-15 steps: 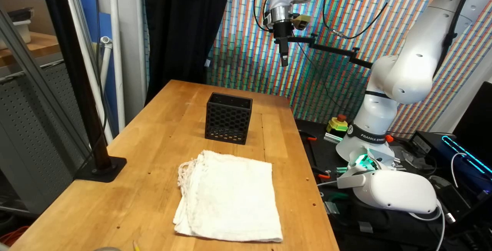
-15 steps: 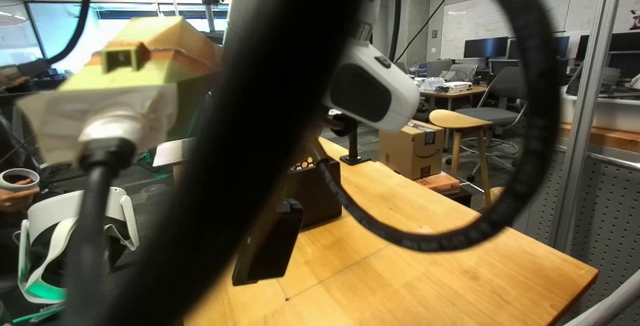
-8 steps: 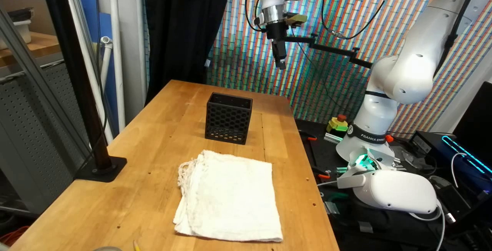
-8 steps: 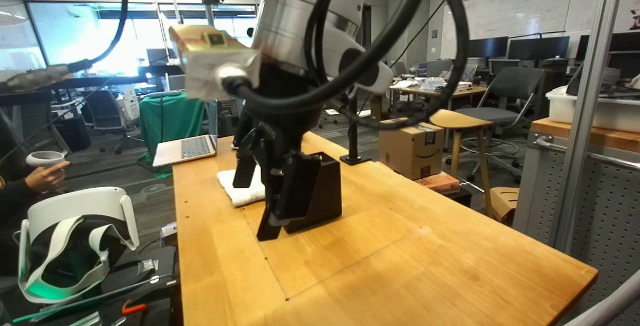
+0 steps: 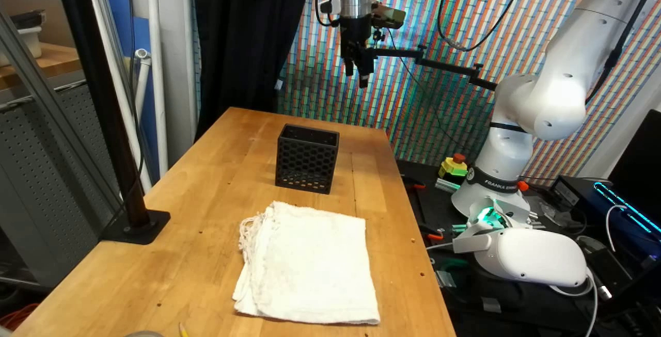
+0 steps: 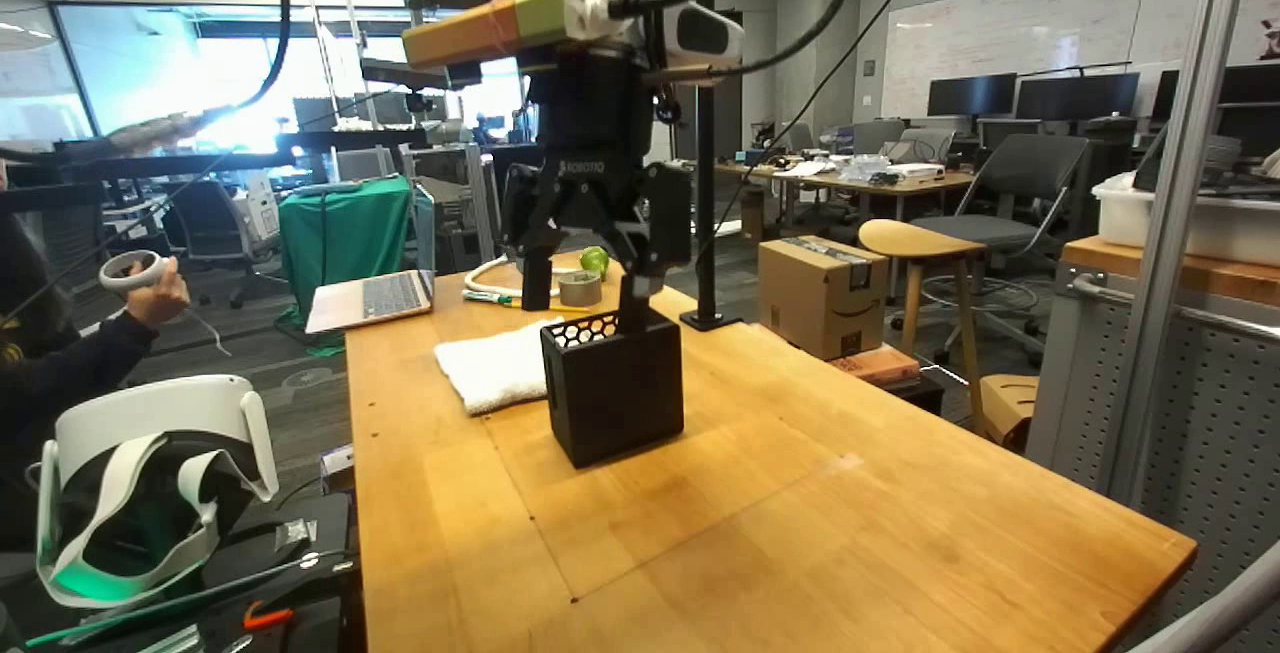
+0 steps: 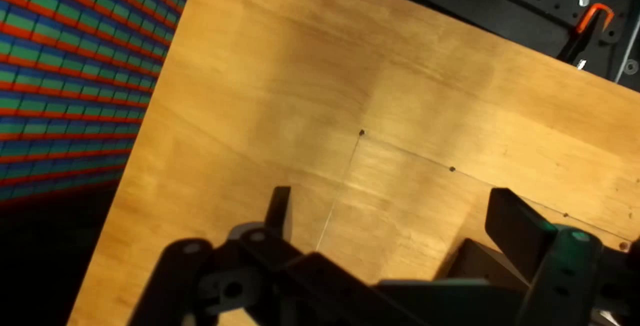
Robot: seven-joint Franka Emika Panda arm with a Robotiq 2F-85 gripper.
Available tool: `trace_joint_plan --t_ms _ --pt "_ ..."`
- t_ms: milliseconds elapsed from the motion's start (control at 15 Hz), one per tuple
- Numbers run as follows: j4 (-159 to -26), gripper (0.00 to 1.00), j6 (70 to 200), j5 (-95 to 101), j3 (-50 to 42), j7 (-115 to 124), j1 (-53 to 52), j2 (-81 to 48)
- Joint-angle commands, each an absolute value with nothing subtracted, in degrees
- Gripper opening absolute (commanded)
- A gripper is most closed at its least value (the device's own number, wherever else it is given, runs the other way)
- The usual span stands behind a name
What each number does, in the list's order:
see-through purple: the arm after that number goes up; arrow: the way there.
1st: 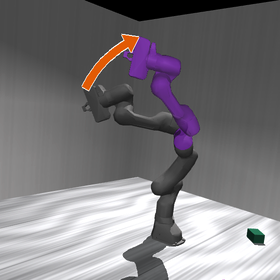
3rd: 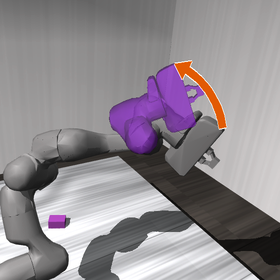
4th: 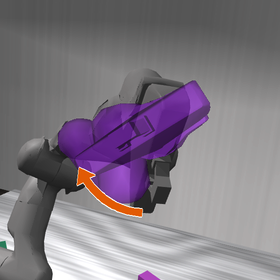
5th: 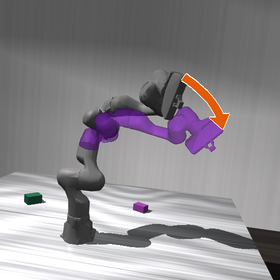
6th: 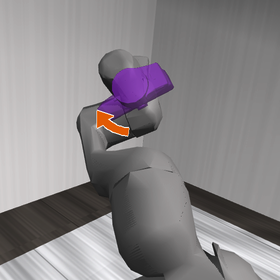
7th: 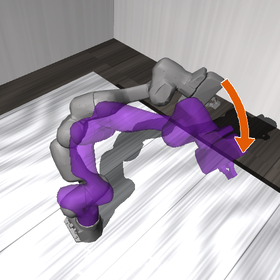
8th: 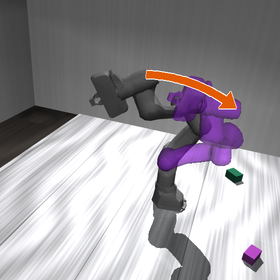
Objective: Put the towel inside the black object
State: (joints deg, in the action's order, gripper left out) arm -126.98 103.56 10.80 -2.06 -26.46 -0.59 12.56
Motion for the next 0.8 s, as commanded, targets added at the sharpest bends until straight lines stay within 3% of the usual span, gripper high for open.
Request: trace_joint_plan --t_ms 0,733 --pt "-124.6 1.00 106.2 10.3 0.2 -30.5 -4.0 13.8" --pt "-125.2 1.00 118.3 10.2 4.2 -50.2 -11.4 12.5"
